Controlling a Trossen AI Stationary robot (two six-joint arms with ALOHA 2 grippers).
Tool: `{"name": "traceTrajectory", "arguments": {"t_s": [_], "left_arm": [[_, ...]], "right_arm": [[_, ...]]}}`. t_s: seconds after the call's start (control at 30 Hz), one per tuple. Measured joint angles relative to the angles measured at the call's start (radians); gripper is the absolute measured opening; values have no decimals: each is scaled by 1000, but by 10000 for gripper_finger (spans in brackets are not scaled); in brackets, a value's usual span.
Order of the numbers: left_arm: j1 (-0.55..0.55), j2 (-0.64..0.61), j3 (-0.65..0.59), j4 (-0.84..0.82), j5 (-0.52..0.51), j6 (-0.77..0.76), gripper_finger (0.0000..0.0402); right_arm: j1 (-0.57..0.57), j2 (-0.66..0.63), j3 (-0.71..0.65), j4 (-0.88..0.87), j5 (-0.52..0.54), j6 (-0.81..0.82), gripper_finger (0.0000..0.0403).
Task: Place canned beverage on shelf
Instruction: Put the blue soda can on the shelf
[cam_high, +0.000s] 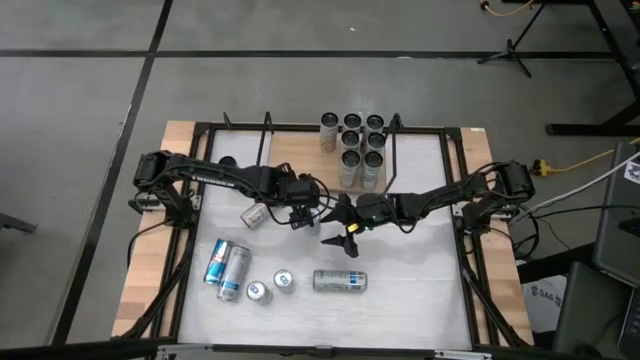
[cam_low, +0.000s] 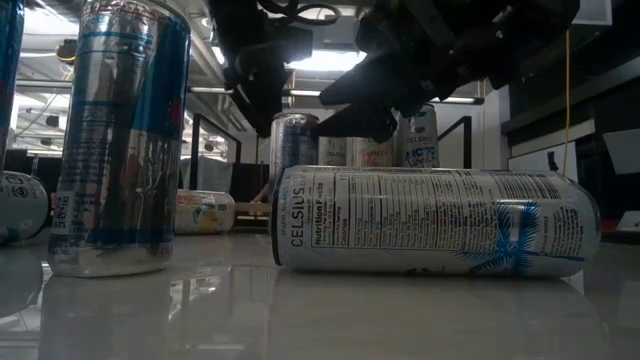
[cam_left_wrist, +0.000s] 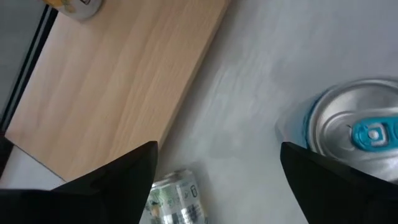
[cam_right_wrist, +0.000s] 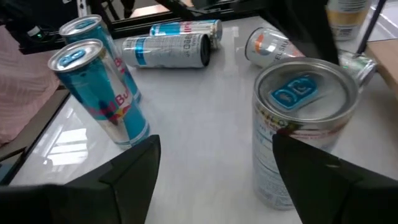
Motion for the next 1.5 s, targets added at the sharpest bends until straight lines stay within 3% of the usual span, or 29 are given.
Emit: {"name": "traceTrajectory", "arguments": {"t_s": [0.6, 0.9, 1.1, 1.33, 1.5], "left_arm": [[-86, 1, 0, -55, 87, -38, 340], [-106, 1, 0, -74, 80, -37, 340], [-85, 1, 0, -123, 31, -36, 340], [-42, 1, 0, -84, -25, -34, 340], [-21, 1, 0, -37, -24, -34, 340]], "right_arm": [[-2, -1, 0, 6, 67, -2, 303], [-2, -1, 0, 2, 59, -2, 303], [-1, -1, 0, -42, -56, -1, 303], [0, -1, 0, -137, -74, 0, 303], [0, -1, 0, -105, -157, 0, 303]]}}
